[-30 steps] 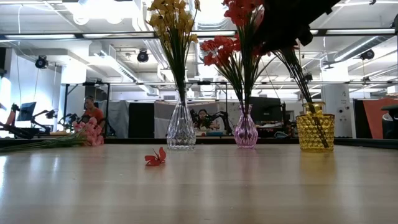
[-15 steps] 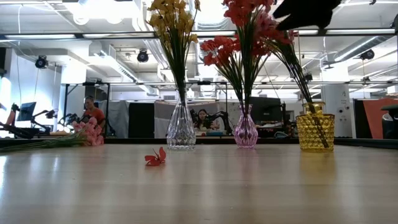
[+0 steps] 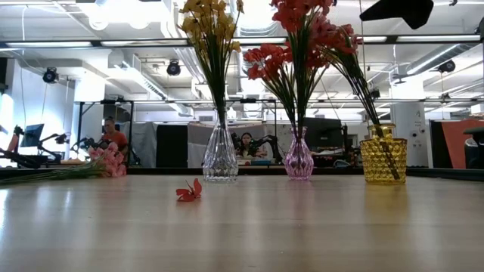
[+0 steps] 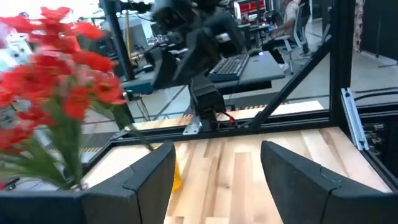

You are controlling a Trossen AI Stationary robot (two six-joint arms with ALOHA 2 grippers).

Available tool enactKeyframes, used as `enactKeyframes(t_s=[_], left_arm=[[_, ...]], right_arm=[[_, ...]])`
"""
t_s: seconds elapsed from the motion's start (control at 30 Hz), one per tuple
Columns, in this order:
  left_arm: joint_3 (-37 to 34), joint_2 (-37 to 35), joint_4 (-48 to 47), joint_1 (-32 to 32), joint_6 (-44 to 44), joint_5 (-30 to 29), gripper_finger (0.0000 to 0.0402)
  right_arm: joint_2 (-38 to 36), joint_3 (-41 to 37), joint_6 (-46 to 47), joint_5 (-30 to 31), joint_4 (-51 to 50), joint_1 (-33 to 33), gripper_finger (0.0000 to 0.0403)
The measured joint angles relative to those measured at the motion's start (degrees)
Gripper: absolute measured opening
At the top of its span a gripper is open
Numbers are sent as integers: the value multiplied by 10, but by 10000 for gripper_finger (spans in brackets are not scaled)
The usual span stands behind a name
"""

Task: Sort flowers into vase by color
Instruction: Put the red flowers into the pink vase

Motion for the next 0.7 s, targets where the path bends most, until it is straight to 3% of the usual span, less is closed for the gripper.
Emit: enactKeyframes(t_s=[0.27,0.47,0.57,0.7], left_arm=[[117,128,-27,45,15,-62,220],[157,177,-15,106,16,-65,220],[158,186,-6,136,17,-48,220],[139,186,50,174,18,21,214]], right_arm=[[0,0,4,-57,-5,2,239],[0,0,1,-59,-21,11,235],[0,0,1,-58,-30,11,235],[1,0,0,-58,-35,11,235]])
